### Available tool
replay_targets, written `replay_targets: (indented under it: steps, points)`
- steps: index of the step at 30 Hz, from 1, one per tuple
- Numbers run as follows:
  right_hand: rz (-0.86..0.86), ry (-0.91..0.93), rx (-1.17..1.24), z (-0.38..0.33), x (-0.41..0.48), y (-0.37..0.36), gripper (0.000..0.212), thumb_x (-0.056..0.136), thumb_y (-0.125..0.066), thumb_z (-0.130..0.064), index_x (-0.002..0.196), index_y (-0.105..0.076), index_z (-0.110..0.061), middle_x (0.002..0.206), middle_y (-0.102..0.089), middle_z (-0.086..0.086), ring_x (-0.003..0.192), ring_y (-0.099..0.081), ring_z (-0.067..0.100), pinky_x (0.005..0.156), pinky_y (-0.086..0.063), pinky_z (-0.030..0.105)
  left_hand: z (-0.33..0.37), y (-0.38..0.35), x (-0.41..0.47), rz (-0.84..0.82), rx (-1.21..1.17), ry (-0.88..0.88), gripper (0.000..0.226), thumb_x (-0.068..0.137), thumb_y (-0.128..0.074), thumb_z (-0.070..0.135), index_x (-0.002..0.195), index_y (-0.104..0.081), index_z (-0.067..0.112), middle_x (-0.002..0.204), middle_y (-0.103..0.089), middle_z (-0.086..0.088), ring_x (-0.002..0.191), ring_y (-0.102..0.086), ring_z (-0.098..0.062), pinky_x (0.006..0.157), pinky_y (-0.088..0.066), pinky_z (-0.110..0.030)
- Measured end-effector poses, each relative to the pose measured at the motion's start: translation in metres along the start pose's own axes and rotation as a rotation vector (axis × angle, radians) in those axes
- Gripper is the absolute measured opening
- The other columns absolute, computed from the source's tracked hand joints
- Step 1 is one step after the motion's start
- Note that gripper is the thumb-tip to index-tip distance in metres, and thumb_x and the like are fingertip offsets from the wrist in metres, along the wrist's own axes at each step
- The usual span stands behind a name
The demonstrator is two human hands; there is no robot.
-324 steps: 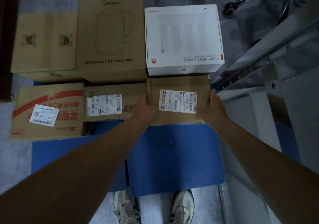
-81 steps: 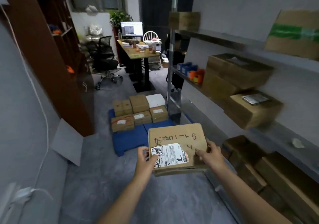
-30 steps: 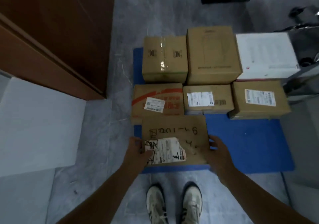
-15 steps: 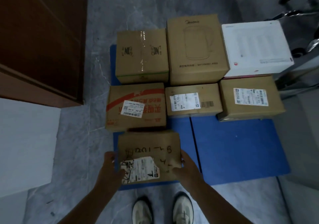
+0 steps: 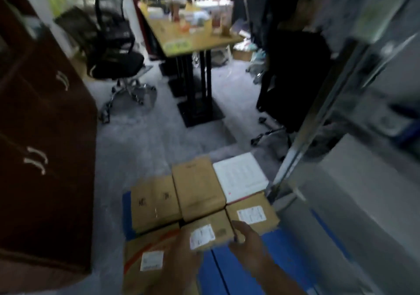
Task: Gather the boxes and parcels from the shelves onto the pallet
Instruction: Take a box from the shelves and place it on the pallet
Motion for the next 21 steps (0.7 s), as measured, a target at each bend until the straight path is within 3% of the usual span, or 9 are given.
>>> replay_targets:
  steps: [3,4,6,8,10,12,14,19,21]
  points:
    - [0.177,0.138,-0.035,-0.077,-0.073,0.082,0.050,0.089,-0.063,-0.007,0.136,-0.049,-0.014,0.133,-0.057,0.011,0.106,-0.059,0.021,0.079,-0.043,0.020,0.125,0.051,-0.045,-0.021,0.052,-0.190,0.059,0.090,-0.064,0.010,0.143,-0.038,0.014,0.144,-0.045,-0.005,0.124,-0.047,-0.015,0.084,-0.038,-0.005]
    - [0.227,0.163,-0.029,-0.102,-0.097,0.107,0.050,0.089,-0.064,-0.008,0.137,-0.049,-0.015,0.131,-0.058,0.012,0.103,-0.060,0.022,0.081,-0.046,0.025,0.164,0.071,-0.060,0.019,0.085,-0.273,0.057,0.089,-0.064,0.008,0.141,-0.040,0.012,0.142,-0.047,-0.006,0.121,-0.048,-0.015,0.079,-0.033,-0.003]
    - [0.360,0.201,-0.014,-0.148,-0.144,0.151,0.053,0.088,-0.065,-0.010,0.138,-0.049,-0.014,0.132,-0.057,0.009,0.101,-0.059,0.019,0.082,-0.046,0.026,0.233,0.102,-0.088,0.047,0.149,-0.425,0.056,0.090,-0.064,0.011,0.141,-0.039,0.011,0.143,-0.045,-0.006,0.122,-0.047,-0.014,0.084,-0.031,-0.009]
    - [0.483,0.255,-0.035,-0.191,-0.186,0.183,0.056,0.088,-0.066,-0.012,0.140,-0.047,-0.012,0.138,-0.053,0.006,0.113,-0.056,0.021,0.083,-0.041,0.022,0.286,0.124,-0.112,0.051,0.173,-0.529,0.061,0.092,-0.062,0.016,0.146,-0.034,0.012,0.149,-0.037,-0.006,0.131,-0.041,-0.019,0.091,-0.033,-0.017]
    - [0.560,0.321,-0.067,-0.227,-0.225,0.203,0.058,0.087,-0.067,-0.014,0.142,-0.045,-0.012,0.143,-0.050,0.005,0.124,-0.052,0.021,0.079,-0.039,0.015,0.331,0.138,-0.136,0.061,0.219,-0.640,0.061,0.093,-0.061,0.021,0.147,-0.032,0.016,0.151,-0.033,-0.004,0.131,-0.042,-0.022,0.090,-0.033,-0.020]
    - [0.628,0.367,-0.083,-0.252,-0.264,0.211,0.059,0.087,-0.067,-0.016,0.142,-0.045,-0.013,0.143,-0.049,0.005,0.127,-0.051,0.020,0.086,-0.040,0.014,0.365,0.145,-0.158,0.048,0.266,-0.755,0.061,0.092,-0.061,0.022,0.146,-0.032,0.018,0.151,-0.033,-0.002,0.128,-0.045,-0.022,0.090,-0.035,-0.022]
    - [0.716,0.381,-0.067,-0.263,-0.303,0.215,0.058,0.087,-0.067,-0.019,0.141,-0.046,-0.016,0.142,-0.050,0.004,0.125,-0.052,0.019,0.098,-0.043,0.025,0.387,0.147,-0.182,0.032,0.310,-0.861,0.061,0.091,-0.062,0.022,0.145,-0.034,0.016,0.150,-0.035,-0.003,0.130,-0.043,-0.022,0.097,-0.038,-0.026]
    - [0.886,0.332,-0.022,-0.254,-0.397,0.219,0.056,0.087,-0.066,-0.016,0.140,-0.047,-0.015,0.135,-0.054,0.003,0.105,-0.059,0.013,0.078,-0.045,0.017,0.432,0.126,-0.253,-0.074,0.315,-1.062,0.060,0.089,-0.064,0.023,0.143,-0.037,0.017,0.146,-0.039,-0.004,0.130,-0.042,-0.021,0.100,-0.037,-0.028]
    - [0.970,0.292,0.002,-0.242,-0.437,0.223,0.056,0.087,-0.067,-0.017,0.139,-0.047,-0.018,0.140,-0.050,0.001,0.113,-0.058,0.019,0.090,-0.049,0.026,0.443,0.109,-0.286,-0.129,0.315,-1.134,0.062,0.088,-0.065,0.023,0.143,-0.037,0.017,0.146,-0.040,-0.005,0.129,-0.043,-0.022,0.097,-0.035,-0.025]
Point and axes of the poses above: each hand's wrist, its own x-axis towards the middle knuckle, its own y-axis out of the back of the hand, z = x × y, the point moved 4 cm from there along x, towards the middle knuckle
